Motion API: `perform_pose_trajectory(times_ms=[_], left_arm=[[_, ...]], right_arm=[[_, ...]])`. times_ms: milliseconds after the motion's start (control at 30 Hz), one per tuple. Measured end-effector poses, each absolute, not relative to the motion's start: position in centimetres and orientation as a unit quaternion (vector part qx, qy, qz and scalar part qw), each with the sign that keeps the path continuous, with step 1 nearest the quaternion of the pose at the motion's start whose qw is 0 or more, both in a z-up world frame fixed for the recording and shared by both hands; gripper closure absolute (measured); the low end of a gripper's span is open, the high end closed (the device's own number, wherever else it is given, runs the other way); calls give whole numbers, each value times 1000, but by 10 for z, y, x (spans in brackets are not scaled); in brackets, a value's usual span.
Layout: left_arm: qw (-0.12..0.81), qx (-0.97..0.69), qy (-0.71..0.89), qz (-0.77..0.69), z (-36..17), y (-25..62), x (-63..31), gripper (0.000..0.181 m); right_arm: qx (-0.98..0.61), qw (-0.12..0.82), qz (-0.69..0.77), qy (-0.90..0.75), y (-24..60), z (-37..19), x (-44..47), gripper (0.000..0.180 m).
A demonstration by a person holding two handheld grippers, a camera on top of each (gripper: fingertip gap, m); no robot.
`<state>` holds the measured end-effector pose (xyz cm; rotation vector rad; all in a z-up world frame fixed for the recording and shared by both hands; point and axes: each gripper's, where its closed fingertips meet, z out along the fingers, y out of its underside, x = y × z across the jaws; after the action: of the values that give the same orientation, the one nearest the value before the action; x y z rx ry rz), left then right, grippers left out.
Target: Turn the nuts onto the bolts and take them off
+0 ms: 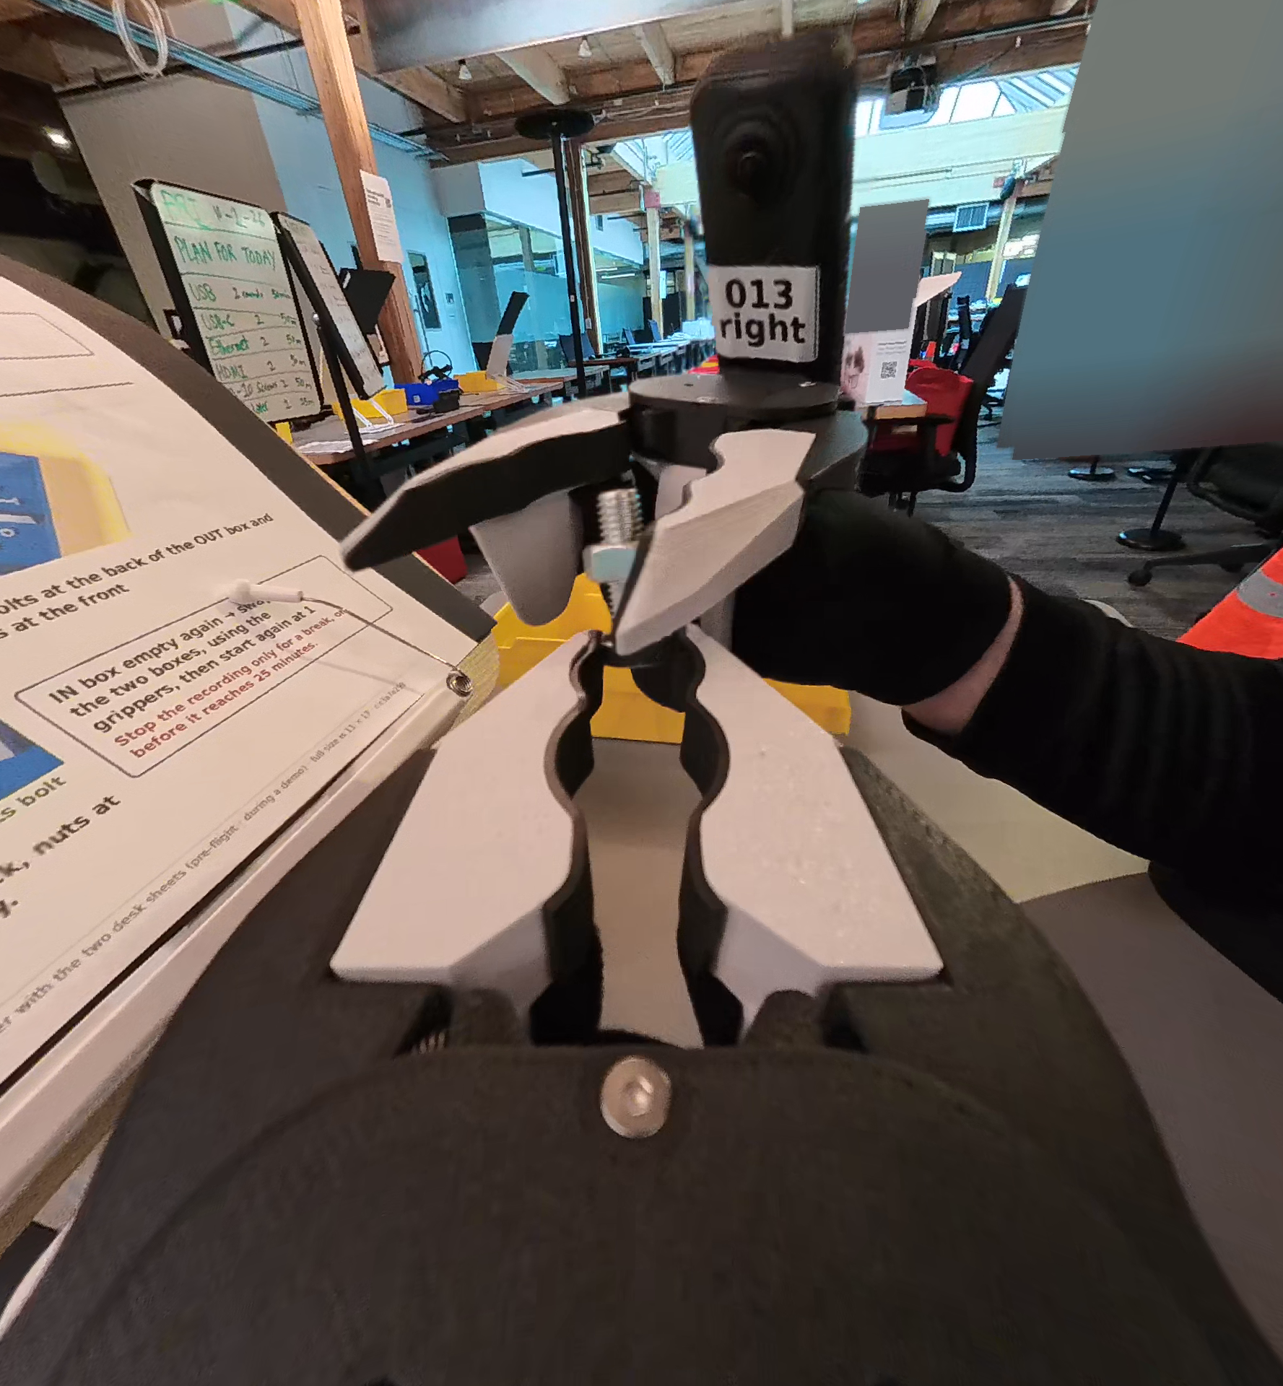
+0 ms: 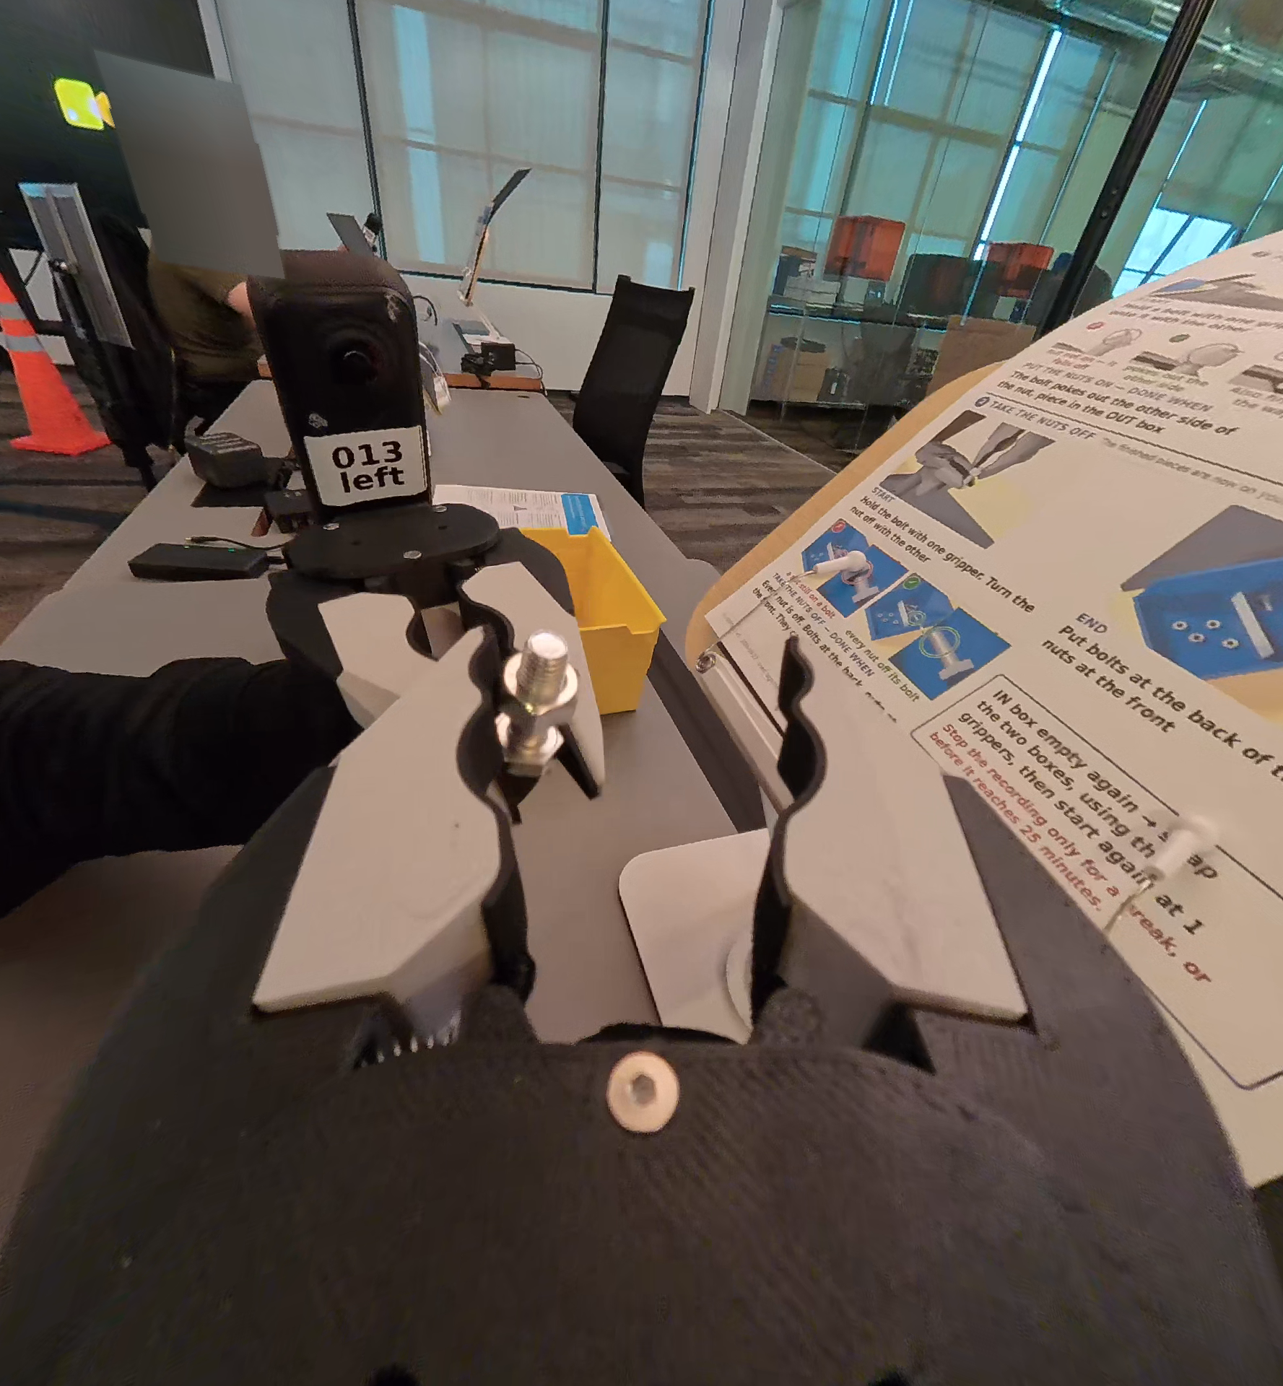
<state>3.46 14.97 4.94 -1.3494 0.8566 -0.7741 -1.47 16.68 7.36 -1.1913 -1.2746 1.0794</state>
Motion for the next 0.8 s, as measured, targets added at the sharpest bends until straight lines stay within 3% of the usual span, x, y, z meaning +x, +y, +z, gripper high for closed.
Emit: perform_pose_trajectory(times_ms=[33,133,200,367,800], left_arm=[[632,-590,372,-339,50,150,33,165],[639,-586,357,-349,56,151,26,165],[642,-581,351,-356,60,151,21,164],[640,-581,351,-362,60,150,20,165],[634,-584,360,-357,54,150,26,165]], right_arm=[[-497,519,450,-530,168,74,-12,103],[-501,532,436,-526,178,76,0,100],[-523,543,416,-508,194,74,13,120],[-520,545,428,-499,199,78,27,111],[-491,524,457,-525,169,78,-8,108]])
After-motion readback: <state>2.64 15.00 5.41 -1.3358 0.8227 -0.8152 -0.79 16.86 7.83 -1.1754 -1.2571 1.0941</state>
